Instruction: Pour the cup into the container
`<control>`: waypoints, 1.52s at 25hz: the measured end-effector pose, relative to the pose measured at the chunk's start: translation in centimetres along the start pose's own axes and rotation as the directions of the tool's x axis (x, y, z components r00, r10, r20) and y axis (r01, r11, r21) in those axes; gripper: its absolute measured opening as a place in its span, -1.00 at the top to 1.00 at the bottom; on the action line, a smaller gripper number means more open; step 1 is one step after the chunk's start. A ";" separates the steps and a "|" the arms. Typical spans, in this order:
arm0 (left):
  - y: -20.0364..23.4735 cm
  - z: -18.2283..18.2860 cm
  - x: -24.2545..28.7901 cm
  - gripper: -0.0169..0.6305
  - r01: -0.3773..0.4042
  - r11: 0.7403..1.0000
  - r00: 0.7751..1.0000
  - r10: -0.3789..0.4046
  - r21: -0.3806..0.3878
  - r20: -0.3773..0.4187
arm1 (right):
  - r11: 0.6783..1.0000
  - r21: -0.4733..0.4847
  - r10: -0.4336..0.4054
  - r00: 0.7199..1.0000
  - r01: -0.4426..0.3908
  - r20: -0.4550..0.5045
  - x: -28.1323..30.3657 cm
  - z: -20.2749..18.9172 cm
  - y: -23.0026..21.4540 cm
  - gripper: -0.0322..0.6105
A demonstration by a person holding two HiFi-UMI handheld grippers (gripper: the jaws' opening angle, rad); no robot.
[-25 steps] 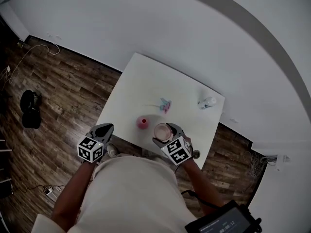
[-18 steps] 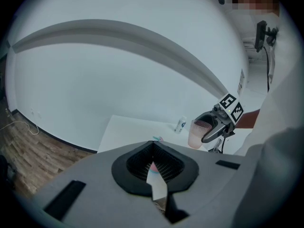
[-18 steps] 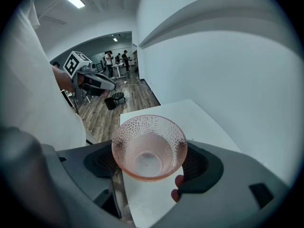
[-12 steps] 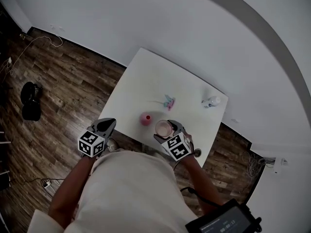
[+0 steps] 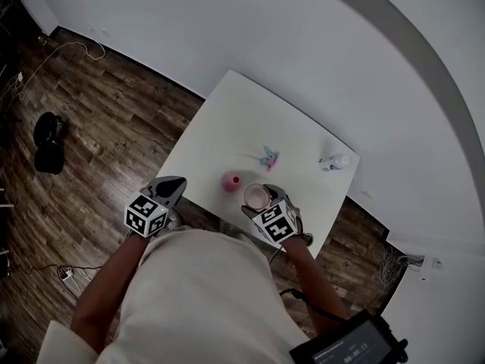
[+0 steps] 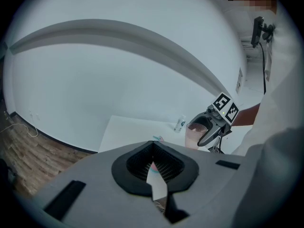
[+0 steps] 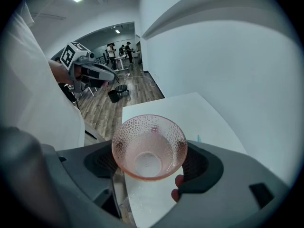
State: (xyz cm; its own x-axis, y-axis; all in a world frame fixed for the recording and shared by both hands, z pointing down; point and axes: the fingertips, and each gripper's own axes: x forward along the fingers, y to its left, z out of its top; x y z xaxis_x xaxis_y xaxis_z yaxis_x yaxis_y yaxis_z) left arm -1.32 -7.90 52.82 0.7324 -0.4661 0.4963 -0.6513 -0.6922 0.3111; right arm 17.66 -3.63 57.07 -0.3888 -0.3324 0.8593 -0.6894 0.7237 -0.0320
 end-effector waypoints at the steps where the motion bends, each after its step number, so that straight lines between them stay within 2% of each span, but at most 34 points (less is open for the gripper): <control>1: 0.1 0.0 0.0 0.91 0.000 1.000 1.000 0.000 0.000 -0.001 | 1.000 0.000 0.001 1.000 -0.001 -0.007 0.2 0.0 0.0 -0.30; 15: 0.3 -0.8 -1.0 0.91 -0.003 1.000 1.000 0.003 0.003 0.000 | 0.999 -0.021 0.042 0.995 -0.044 -0.088 1.9 0.0 0.9 -0.30; 23: -0.5 -0.8 -0.8 0.91 0.033 0.999 0.999 -0.032 0.040 -0.015 | 0.997 -0.030 0.067 0.989 -0.072 -0.134 2.4 -0.4 1.2 -0.30; 38: -0.4 -1.0 0.7 0.91 0.040 0.999 0.999 -0.040 0.022 -0.023 | 0.991 -0.043 0.114 0.974 -0.125 -0.194 4.1 -0.8 0.7 -0.30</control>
State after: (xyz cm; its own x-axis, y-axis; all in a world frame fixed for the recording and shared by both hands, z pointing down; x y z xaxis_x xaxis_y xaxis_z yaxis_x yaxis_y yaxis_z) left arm -0.73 -7.43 53.89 0.7528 -0.4252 0.5024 -0.6167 -0.7225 0.3126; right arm 16.07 -4.01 61.03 -0.3392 -0.1237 0.9325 -0.6088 0.7846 -0.1174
